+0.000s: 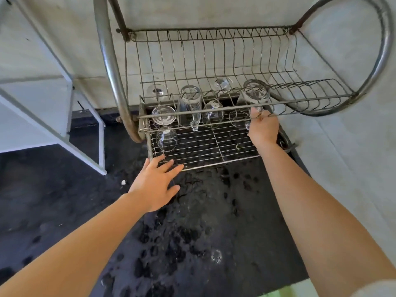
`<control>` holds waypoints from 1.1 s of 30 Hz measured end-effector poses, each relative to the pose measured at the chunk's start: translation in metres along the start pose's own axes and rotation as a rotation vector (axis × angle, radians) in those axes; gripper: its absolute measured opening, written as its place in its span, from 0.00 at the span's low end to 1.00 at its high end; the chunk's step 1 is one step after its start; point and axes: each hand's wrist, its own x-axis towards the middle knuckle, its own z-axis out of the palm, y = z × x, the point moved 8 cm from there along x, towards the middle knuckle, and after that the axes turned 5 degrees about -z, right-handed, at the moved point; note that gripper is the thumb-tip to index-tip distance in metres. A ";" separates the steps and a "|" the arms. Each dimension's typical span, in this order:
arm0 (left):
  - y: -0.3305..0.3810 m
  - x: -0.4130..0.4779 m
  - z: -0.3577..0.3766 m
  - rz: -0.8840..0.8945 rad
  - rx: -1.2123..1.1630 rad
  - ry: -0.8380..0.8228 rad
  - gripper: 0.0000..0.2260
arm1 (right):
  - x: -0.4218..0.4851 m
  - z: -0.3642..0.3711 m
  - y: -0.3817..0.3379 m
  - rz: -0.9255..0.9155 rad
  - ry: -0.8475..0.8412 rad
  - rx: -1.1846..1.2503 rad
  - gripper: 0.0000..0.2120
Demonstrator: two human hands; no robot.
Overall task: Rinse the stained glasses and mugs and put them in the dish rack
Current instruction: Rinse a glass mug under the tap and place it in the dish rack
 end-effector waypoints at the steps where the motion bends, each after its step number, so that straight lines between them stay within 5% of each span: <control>1: 0.000 0.000 0.000 0.002 0.006 0.003 0.29 | 0.003 0.004 0.001 0.014 -0.001 0.019 0.15; 8: -0.001 0.002 0.002 0.011 0.003 0.001 0.31 | 0.013 0.021 0.011 0.106 -0.003 0.072 0.09; 17: 0.000 0.000 0.000 0.010 0.025 -0.008 0.34 | 0.006 0.017 -0.004 0.062 -0.028 -0.109 0.16; 23: -0.001 -0.001 0.002 0.014 0.030 -0.040 0.36 | -0.001 0.020 0.005 0.103 -0.108 -0.133 0.02; 25: -0.001 -0.001 0.002 0.015 0.008 -0.047 0.36 | -0.007 0.016 0.008 0.095 -0.114 -0.168 0.10; 28: -0.001 -0.001 0.000 0.003 -0.025 -0.044 0.35 | -0.022 0.009 0.002 0.052 -0.104 -0.199 0.08; 30: -0.002 -0.003 -0.001 -0.014 -0.059 -0.036 0.34 | -0.041 0.008 0.001 0.054 -0.120 -0.193 0.17; 33: -0.004 -0.010 -0.007 -0.061 -0.232 0.040 0.30 | -0.085 0.018 -0.011 -0.016 -0.183 -0.152 0.16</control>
